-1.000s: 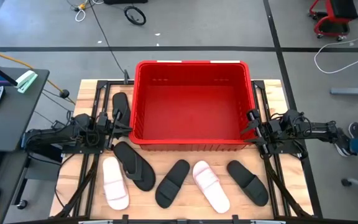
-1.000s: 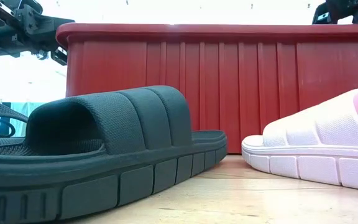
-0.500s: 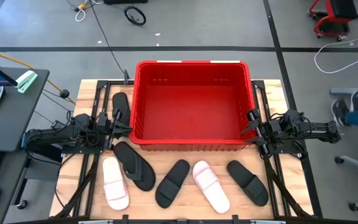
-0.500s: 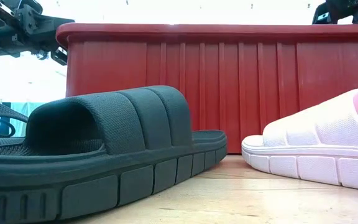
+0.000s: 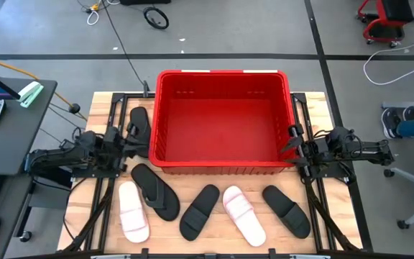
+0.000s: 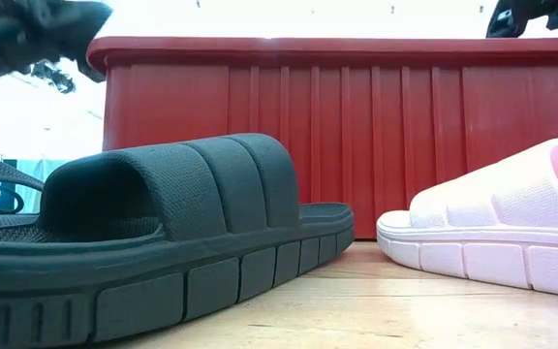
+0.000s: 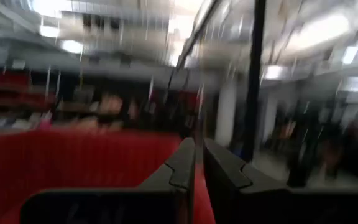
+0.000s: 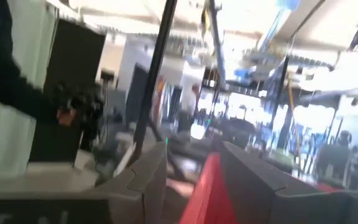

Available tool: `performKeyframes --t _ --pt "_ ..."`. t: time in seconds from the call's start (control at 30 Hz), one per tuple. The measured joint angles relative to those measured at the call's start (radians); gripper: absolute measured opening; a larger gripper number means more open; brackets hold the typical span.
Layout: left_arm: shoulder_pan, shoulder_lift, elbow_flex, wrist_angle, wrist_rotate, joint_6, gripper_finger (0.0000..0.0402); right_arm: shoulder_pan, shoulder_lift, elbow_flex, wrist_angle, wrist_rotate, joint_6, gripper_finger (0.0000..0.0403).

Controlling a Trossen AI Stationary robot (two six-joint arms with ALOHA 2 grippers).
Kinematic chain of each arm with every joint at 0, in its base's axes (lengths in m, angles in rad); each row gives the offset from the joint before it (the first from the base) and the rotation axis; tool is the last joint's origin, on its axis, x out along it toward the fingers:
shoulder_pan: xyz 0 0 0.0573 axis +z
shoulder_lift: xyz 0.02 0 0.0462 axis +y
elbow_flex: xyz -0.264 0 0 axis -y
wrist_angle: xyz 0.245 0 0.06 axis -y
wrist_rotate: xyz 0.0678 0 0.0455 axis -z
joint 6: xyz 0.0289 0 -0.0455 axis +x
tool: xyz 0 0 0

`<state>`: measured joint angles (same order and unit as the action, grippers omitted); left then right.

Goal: Pick and place slides into bin
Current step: Put the black slippers into the red bin

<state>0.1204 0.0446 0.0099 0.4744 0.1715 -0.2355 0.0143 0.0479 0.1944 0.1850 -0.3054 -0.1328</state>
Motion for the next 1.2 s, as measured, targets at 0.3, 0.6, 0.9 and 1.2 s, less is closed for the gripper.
performKeyframes --t 0.3,0.6,0.9,1.2 --pt "-0.001 0.001 0.253 0.111 0.0 -0.218 0.0033 0.002 0.018 0.005 0.653 -0.12 0.199 0.0157" --pt "-0.001 0.0 0.532 0.1 0.001 -0.182 0.0037 0.002 0.027 0.127 0.755 -0.143 0.289 0.0157" --pt "-0.001 0.012 0.664 -0.134 0.027 -0.169 0.0034 0.002 0.124 0.152 0.737 -0.122 0.214 0.0157" --pt "-0.001 0.181 0.889 -0.453 -0.046 -0.199 0.003 0.001 0.365 0.567 0.175 0.014 0.313 0.0157"
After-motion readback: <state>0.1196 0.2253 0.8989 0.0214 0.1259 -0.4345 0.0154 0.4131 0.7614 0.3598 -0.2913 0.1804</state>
